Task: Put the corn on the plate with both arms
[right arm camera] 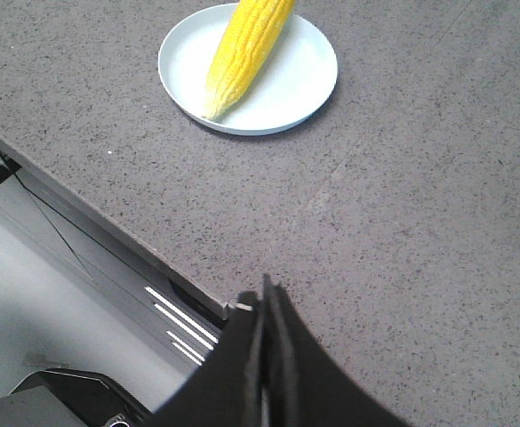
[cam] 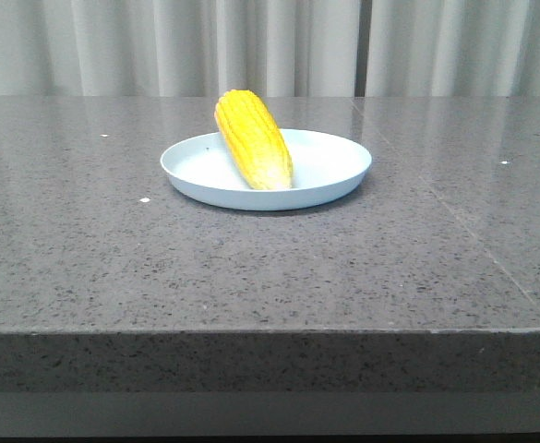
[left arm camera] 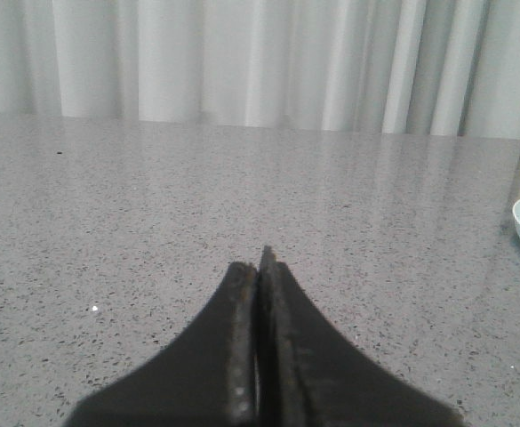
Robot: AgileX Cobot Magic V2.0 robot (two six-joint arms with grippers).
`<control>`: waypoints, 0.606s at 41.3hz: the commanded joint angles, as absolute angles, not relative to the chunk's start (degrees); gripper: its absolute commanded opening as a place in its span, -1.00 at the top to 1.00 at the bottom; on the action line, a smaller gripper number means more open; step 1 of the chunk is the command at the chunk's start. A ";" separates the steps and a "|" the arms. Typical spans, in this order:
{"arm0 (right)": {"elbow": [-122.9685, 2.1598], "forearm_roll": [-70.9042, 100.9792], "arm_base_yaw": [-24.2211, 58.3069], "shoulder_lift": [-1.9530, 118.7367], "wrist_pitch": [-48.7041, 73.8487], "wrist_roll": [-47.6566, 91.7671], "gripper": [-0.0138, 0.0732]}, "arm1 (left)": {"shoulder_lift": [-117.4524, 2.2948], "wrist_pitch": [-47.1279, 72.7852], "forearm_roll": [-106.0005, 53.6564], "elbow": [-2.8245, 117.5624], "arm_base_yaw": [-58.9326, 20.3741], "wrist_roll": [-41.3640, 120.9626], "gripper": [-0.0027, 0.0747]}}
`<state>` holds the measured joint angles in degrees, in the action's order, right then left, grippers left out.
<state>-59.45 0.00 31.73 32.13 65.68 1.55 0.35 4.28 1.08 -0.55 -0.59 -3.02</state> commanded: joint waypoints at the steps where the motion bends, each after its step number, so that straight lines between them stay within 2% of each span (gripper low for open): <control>1: -60.71 0.00 31.63 32.46 62.48 2.08 0.84 | 1.34 -0.77 0.56 -1.80 -0.54 -3.57 0.98; 8: -59.08 0.00 31.87 31.75 61.49 2.08 0.84 | 1.34 -0.77 0.56 -1.80 -0.54 -3.57 0.98; 12: -54.27 0.00 28.81 29.64 57.67 2.08 0.84 | 1.34 -0.77 0.56 -1.80 -0.54 -3.57 0.98; 25: -28.95 1.66 8.51 15.17 24.51 2.08 0.84 | 1.34 -0.77 0.56 -1.80 -0.54 -3.57 0.98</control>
<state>-33.21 1.19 12.28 18.09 37.01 1.55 0.35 4.28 1.08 -0.55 -0.59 -3.02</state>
